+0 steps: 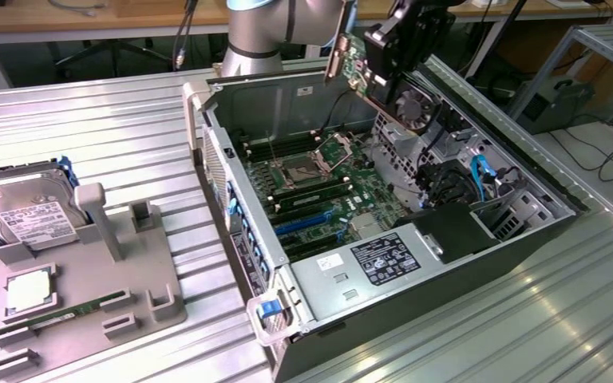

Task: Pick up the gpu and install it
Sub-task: 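Insert the gpu into the slot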

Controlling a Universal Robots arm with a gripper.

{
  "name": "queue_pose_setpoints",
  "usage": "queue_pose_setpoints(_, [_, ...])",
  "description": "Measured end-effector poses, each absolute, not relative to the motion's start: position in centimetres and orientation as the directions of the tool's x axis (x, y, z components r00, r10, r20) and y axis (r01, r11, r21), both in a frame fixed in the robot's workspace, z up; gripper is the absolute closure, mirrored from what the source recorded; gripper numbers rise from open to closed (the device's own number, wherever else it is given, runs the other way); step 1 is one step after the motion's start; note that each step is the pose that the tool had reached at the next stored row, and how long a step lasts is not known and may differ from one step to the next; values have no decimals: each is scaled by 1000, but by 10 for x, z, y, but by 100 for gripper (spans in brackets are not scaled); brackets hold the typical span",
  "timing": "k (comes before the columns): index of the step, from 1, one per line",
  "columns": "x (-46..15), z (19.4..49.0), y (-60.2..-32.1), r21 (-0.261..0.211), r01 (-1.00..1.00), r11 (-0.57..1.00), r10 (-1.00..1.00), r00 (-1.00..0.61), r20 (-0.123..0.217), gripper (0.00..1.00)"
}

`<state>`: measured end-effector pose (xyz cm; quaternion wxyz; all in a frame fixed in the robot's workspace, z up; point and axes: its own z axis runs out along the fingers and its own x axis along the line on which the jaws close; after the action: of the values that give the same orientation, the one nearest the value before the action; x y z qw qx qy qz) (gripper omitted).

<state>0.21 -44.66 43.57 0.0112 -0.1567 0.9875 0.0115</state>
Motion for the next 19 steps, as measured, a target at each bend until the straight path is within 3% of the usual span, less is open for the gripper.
queue_pose_setpoints(19, [2,436,-447,19,-465,885,-465,-885,-26,73])
